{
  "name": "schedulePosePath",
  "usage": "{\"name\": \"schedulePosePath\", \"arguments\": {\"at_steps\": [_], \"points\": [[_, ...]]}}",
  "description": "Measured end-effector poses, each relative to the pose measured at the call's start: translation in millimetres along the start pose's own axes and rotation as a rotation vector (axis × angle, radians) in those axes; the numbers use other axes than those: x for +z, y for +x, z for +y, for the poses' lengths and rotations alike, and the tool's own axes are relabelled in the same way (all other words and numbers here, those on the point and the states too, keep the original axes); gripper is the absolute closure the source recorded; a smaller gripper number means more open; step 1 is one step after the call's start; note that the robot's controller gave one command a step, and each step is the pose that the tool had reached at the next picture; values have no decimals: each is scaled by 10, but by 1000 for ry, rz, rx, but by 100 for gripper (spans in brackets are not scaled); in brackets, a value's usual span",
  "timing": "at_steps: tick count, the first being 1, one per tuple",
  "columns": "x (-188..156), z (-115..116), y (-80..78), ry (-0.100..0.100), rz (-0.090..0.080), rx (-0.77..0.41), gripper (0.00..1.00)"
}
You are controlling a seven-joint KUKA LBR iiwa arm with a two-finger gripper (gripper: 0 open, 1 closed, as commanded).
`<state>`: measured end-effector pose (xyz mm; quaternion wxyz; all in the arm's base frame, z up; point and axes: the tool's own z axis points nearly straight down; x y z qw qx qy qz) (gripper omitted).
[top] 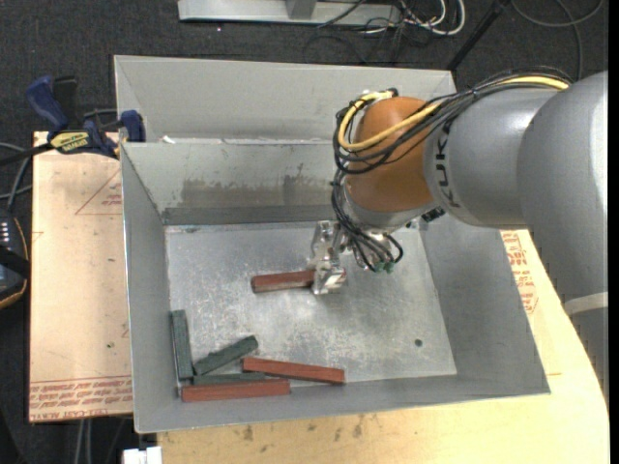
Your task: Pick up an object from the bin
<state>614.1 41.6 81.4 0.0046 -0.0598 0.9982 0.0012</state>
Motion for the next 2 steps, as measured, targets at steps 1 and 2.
{"name": "schedulePosePath", "arguments": {"at_steps": [1, 2], "points": [[0, 0, 0, 0, 0, 0, 100], [-1285, 231, -92, 1, 5, 19, 100]]}}
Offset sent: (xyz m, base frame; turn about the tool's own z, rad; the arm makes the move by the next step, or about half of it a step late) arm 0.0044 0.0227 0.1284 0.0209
